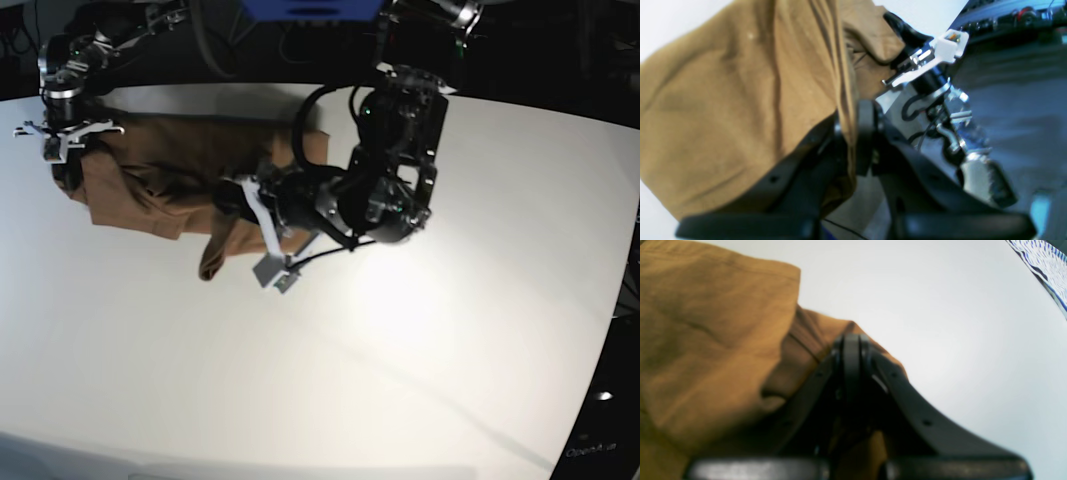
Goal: Fold the T-shirt properly
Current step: 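Lower the folded end onto the strip and hold it with the left gripper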
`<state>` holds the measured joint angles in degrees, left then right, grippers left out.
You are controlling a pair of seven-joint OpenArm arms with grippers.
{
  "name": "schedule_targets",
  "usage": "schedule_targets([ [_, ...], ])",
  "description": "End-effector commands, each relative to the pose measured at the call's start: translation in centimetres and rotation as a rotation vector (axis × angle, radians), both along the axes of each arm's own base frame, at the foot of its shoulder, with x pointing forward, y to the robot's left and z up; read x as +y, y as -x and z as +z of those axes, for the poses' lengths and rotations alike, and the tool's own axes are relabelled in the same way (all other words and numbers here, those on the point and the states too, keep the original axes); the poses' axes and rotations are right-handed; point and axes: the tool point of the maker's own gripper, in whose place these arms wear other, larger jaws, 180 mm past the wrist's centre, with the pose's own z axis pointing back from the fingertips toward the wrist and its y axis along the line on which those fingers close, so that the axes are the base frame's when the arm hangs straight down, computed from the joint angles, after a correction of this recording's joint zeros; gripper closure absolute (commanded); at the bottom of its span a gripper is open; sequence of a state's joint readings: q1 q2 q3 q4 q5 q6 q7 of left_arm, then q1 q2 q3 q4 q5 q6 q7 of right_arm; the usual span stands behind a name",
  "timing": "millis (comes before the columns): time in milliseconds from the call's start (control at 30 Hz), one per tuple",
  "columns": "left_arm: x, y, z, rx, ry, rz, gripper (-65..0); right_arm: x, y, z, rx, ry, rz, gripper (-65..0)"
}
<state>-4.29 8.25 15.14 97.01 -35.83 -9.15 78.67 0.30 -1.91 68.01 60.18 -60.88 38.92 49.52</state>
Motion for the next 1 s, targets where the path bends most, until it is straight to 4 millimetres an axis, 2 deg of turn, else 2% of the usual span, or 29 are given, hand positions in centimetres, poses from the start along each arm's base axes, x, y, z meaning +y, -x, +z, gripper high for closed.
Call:
schedule_targets([
  [0,-0.8,-0.7,1.6,-0.024,0.051,0.013,-2.3,1.3,1.9,-3.4,0.174,-0.037,0.018,-0.3],
  [133,-0.9,-0.8,1.0,0.024,0.053,0.051,-2.3,1.4,1.9,-3.4,0.171,-0.037,0.019,-0.3],
  [333,-1.2,-1.2,-1.8,0.089,0.046,0.1,-2.3,1.4,1.8,-3.4,0.169,-0.037,0.021,-0.3],
  [533,-1.4,-1.8,-3.1,0.107,0.051,0.141,-2.3,1.4,1.8,-3.4,0.169,-0.037,0.023,-0.3],
  [667,-1.5,-2.6,-2.7,0.088,0.064,0.152,-2.5,1.4,1.8,-3.3,0.168,-0.037,0.023,-0.3],
  [867,-1.5,-2.5,-2.7,0.091,0.063,0.149,-2.7,1.4,1.8,-3.3,0.168,-0.035,0.023,-0.3],
  [967,-1.5,-2.5,-2.7,0.091,0.063,0.149,-8.3,1.4,1.8,-3.3,0.168,-0.035,0.023,-0.3],
])
